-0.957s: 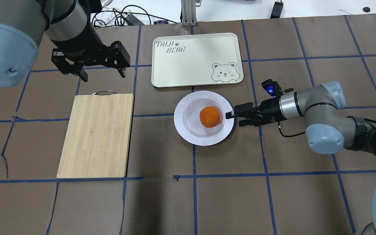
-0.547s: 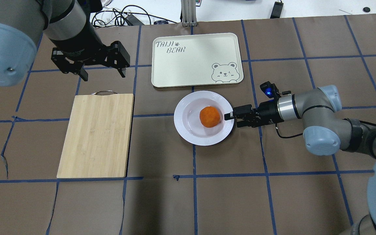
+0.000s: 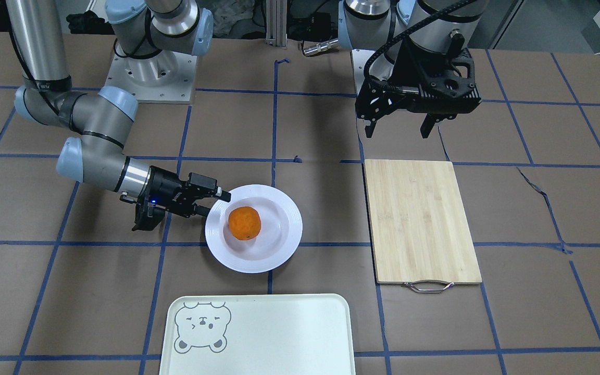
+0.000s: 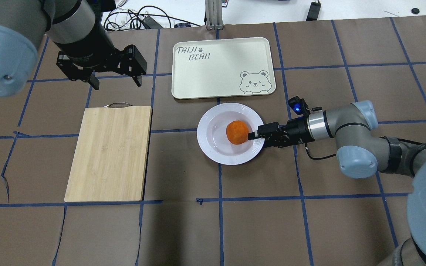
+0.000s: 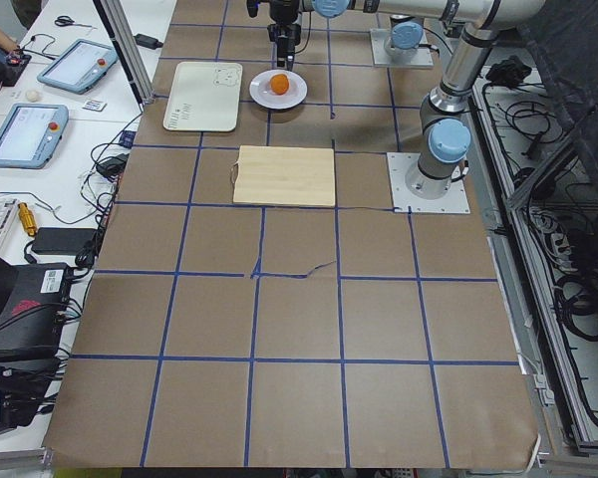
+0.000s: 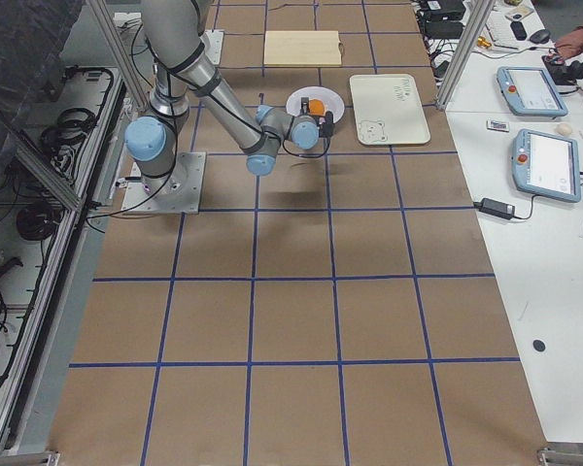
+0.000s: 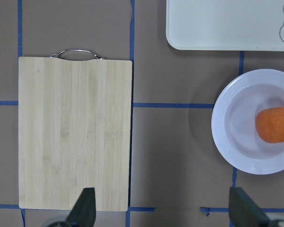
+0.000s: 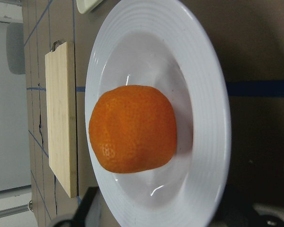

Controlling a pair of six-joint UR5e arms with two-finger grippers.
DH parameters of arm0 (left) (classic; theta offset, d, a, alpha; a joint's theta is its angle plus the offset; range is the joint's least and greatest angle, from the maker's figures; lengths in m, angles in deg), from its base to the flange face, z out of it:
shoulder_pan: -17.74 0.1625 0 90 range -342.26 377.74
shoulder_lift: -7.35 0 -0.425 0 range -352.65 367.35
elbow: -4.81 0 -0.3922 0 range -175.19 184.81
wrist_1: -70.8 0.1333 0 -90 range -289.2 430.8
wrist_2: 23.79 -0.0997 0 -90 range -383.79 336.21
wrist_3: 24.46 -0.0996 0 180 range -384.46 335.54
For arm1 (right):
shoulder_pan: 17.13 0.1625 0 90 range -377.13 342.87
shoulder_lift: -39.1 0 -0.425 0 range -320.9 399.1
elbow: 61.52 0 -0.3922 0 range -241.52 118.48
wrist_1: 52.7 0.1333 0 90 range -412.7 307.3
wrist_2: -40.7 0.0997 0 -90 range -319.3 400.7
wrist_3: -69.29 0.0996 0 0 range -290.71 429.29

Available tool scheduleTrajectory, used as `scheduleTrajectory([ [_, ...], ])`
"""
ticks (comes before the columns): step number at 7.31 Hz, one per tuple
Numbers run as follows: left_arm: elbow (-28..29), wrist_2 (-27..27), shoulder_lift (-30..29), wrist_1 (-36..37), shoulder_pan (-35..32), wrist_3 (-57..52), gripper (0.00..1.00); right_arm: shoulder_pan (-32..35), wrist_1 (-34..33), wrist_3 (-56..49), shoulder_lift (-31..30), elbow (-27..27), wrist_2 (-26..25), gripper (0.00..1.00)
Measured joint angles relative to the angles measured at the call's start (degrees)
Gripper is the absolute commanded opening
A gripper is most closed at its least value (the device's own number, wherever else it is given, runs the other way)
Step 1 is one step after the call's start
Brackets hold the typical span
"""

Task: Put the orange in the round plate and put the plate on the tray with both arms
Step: 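Close the right gripper on the plate rim, then lift and carry the plate with the right gripper onto the bear tray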

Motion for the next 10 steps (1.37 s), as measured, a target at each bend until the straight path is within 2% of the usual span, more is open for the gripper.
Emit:
scheduleTrajectory([
  [2,-0.15,0.01,0.11,-0.01,0.49,-0.16,1.00,0.04,0.01,0.00,0.05,-0.04,0.00,0.34],
  [5,-0.28,0.02,0.20,-0.01,0.58,-0.19,1.00,0.04,0.08,-0.07,0.07,-0.04,0.00,0.11],
  [6,-0.32,0.00,0.20,-0.01,0.58,-0.24,1.00,0.04,0.13,-0.06,0.03,-0.04,0.01,0.06],
  [8,-0.37,-0.01,0.21,-0.01,0.54,-0.35,1.00,0.04,0.44,0.20,-0.17,-0.07,-0.04,0.04],
  [10,-0.38,-0.01,0.27,-0.01,0.53,-0.31,1.00,0.01,0.45,4.97,-0.82,-0.23,-0.46,0.00],
])
